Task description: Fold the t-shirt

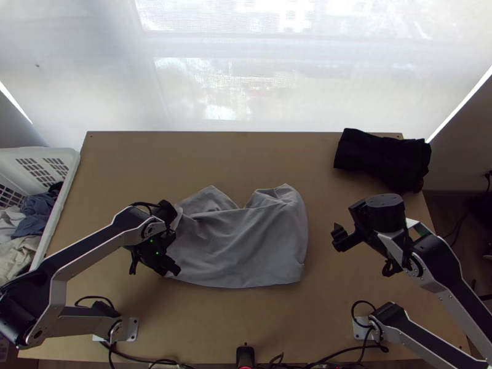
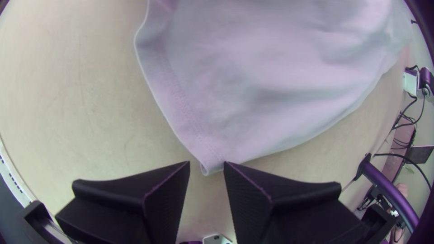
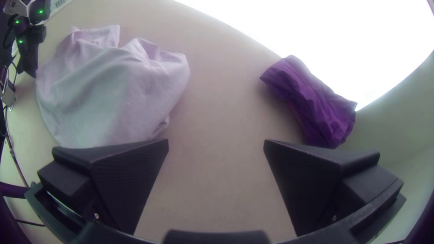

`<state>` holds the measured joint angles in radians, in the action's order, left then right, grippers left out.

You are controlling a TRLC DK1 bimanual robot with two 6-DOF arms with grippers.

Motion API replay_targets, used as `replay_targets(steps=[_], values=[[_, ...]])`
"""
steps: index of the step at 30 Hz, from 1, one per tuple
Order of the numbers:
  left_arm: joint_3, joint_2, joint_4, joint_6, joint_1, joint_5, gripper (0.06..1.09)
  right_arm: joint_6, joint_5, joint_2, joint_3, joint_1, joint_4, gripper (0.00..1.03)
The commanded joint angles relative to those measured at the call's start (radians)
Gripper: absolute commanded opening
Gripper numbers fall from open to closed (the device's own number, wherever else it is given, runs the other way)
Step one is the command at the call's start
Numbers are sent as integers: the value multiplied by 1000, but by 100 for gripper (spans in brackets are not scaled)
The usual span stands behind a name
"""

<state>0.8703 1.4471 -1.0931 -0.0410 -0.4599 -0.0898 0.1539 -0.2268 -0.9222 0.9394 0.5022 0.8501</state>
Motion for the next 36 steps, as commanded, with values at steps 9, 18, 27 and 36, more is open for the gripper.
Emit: replay_targets(steps=[9,18,27,36], values=[[-5,7,13,-5,-6,-41,9,-10,12,-1,13,-5,-2,98],[110,7,12,-43,181,-36,9,-10,14,-9,13,-1,-5,98],[323,73,96,-60,527,-37,9,-19,20,-26,10,41,-5,98],[372,114,180,-14,690,-37,9,-28,69,-83,-34,197,6,98]])
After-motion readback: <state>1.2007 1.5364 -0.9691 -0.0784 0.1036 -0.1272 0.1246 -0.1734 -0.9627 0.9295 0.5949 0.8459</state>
